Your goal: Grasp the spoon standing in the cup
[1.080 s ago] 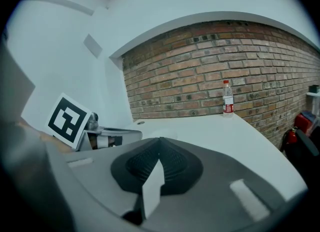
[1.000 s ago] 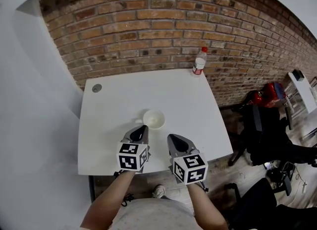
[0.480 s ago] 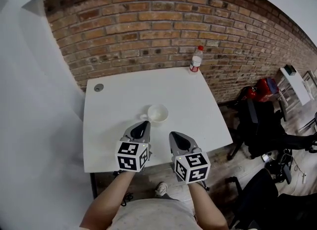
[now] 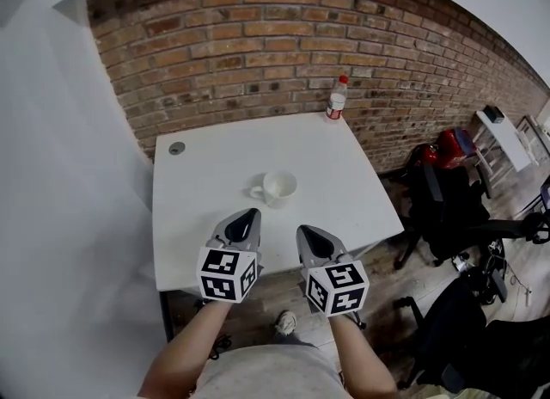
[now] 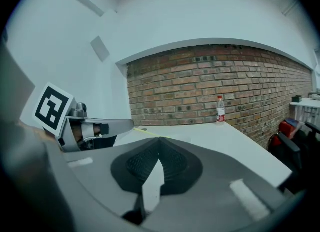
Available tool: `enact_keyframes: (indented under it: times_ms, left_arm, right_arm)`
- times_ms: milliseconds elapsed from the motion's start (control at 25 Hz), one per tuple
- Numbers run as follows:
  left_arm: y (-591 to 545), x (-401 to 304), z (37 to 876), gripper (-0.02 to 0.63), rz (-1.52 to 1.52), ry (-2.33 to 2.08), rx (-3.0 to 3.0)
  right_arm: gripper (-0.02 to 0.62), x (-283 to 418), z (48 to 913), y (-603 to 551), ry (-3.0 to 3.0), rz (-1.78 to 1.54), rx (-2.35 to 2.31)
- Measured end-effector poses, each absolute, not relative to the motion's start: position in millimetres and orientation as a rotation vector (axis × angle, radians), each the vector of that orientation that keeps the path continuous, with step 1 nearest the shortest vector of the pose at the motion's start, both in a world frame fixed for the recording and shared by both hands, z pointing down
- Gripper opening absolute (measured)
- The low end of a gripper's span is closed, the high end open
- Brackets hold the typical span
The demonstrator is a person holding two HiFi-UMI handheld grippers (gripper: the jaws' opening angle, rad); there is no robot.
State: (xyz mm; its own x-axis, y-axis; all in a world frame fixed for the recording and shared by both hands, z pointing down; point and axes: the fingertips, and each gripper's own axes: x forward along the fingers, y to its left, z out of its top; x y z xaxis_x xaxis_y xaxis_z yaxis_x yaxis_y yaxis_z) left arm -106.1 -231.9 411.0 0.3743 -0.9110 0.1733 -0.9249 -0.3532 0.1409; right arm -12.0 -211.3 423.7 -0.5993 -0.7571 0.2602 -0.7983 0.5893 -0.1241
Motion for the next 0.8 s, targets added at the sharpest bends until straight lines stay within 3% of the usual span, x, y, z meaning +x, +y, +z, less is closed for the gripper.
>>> enact_keyframes:
  times_ms: [800]
  left_arm:
    - [-125.0, -107.6, 416.1, 0.003, 0.135, -1.608, 2.471]
  right_arm:
    - [0.005, -8.6, 426.9, -117.5, -2.616, 0.326, 1.362]
